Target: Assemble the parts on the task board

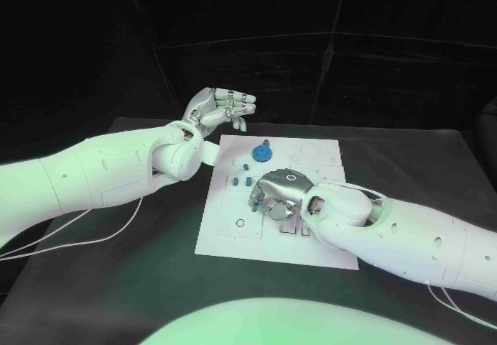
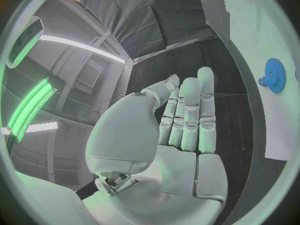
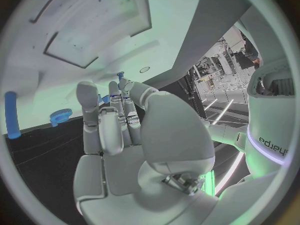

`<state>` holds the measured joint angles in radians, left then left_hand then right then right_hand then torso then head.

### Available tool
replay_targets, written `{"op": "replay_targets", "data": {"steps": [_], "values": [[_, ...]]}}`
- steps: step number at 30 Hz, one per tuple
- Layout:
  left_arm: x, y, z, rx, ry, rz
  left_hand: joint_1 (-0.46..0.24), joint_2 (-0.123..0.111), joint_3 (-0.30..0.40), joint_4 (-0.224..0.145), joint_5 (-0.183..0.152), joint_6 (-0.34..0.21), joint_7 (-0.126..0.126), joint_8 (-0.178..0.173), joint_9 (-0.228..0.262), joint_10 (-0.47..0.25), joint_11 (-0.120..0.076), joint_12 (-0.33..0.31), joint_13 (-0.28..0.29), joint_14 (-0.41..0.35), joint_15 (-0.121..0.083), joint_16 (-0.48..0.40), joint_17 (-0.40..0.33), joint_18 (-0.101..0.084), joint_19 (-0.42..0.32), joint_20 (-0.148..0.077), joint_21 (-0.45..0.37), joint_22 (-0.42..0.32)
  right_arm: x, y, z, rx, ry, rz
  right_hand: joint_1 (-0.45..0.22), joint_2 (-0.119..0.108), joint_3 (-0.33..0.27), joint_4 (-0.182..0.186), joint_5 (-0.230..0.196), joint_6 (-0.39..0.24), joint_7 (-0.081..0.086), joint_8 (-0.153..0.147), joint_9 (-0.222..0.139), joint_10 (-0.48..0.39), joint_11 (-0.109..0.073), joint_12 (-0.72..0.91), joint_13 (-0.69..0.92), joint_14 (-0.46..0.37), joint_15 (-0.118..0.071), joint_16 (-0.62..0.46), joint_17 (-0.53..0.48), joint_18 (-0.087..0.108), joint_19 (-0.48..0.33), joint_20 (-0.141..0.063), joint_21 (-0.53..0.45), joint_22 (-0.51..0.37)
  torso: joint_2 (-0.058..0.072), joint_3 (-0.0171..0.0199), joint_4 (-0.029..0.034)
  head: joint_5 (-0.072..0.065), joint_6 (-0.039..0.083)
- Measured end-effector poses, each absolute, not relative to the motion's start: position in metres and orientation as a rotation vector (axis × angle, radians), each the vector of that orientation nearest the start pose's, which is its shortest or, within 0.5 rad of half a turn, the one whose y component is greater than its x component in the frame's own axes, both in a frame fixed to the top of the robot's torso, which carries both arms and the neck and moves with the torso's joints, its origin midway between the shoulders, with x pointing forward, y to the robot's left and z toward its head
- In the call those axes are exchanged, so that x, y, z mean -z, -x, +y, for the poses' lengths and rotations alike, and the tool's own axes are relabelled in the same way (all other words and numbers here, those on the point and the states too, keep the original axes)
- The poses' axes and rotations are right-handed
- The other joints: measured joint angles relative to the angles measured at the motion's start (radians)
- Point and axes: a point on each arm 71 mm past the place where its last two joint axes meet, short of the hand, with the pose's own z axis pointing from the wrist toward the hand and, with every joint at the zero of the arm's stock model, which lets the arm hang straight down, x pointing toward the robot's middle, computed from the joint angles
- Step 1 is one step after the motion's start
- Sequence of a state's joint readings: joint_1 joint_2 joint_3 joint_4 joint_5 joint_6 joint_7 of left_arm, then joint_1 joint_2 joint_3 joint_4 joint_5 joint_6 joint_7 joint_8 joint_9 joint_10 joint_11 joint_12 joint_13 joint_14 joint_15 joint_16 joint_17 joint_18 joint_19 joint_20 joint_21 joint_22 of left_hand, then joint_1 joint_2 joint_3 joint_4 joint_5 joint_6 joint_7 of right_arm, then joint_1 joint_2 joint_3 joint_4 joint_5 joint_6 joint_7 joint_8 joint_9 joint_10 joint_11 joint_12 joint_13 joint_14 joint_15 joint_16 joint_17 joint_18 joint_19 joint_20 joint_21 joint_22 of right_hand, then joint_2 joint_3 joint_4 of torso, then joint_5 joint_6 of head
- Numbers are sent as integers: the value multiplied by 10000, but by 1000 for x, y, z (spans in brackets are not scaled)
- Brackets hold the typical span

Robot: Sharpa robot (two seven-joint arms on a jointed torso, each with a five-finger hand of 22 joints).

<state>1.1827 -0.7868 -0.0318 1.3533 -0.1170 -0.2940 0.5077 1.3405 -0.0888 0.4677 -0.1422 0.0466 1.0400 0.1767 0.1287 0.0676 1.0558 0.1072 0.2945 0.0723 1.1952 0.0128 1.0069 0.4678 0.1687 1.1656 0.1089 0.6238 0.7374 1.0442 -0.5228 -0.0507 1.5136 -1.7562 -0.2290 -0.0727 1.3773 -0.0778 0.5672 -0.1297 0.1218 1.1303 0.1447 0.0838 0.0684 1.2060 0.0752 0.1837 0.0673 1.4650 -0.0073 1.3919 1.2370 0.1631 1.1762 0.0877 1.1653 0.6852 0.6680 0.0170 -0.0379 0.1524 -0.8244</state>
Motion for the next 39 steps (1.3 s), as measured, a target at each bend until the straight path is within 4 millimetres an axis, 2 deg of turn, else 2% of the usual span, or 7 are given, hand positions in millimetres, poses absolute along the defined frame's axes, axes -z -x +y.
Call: {"op": "replay_targets", "data": {"steps": [17,31,33,36,37,39], "values": [[185,-517,231,14977,9482,13159,0,0,0,1,0,0,0,0,0,-35,-36,36,1,-36,36,0,-9,0,0,0,0,0,248,-417,-29,-8609,6272,16712,0,0,0,0,0,28,28,-32,-6,0,0,0,8,0,0,0,1,0,-5,5,0,-21,-1,1,1,28,-35],[185,-517,232,14952,9515,13208,0,0,0,1,0,1,0,0,0,-71,0,36,2,-35,37,0,-7,0,0,0,0,0,253,-410,-27,-8576,6583,16815,-93,-92,-58,59,1,13,15,-65,9,-1,1,-40,13,0,0,-1,-13,1,-36,36,-1,-34,-3,-1,1,44,-69],[185,-517,232,14945,9522,13216,0,0,0,1,0,0,0,0,0,-71,0,36,2,-35,37,0,-8,0,0,0,0,0,253,-410,-27,-8576,6581,16812,-159,-158,-108,73,3,8,18,-66,10,-3,4,-79,17,0,0,-1,-13,1,-58,58,-1,-53,-3,-1,1,44,-71],[185,-517,232,14932,9533,13228,0,0,0,1,0,0,0,0,1,-71,0,36,2,-36,36,0,-7,0,0,0,0,-1,254,-410,-27,-8579,6578,16812,-261,-246,-170,115,3,-178,160,-166,0,-293,126,-264,-4,8,8,-1,-68,0,-135,135,-17,-195,-3,-1,1,46,-76],[185,-517,232,14929,9536,13232,0,0,1,1,0,0,0,0,1,-71,0,36,2,-36,36,0,-7,0,0,0,0,0,254,-410,-27,-8576,6567,16811,-318,-229,-172,117,3,-306,199,-199,-18,-444,180,-337,-5,24,58,-1,-99,1,-166,166,-70,-258,-3,-1,1,47,-76],[186,-517,232,14926,9541,13240,0,0,1,1,0,0,0,0,1,-71,0,36,3,-35,36,0,-7,0,0,0,0,0,254,-411,-28,-8561,6537,16816,-447,-363,-186,131,3,-756,342,-231,-73,-978,323,-599,-6,18,241,-101,-305,1,-377,249,-248,-572,-6,-1,1,48,-71]]}}
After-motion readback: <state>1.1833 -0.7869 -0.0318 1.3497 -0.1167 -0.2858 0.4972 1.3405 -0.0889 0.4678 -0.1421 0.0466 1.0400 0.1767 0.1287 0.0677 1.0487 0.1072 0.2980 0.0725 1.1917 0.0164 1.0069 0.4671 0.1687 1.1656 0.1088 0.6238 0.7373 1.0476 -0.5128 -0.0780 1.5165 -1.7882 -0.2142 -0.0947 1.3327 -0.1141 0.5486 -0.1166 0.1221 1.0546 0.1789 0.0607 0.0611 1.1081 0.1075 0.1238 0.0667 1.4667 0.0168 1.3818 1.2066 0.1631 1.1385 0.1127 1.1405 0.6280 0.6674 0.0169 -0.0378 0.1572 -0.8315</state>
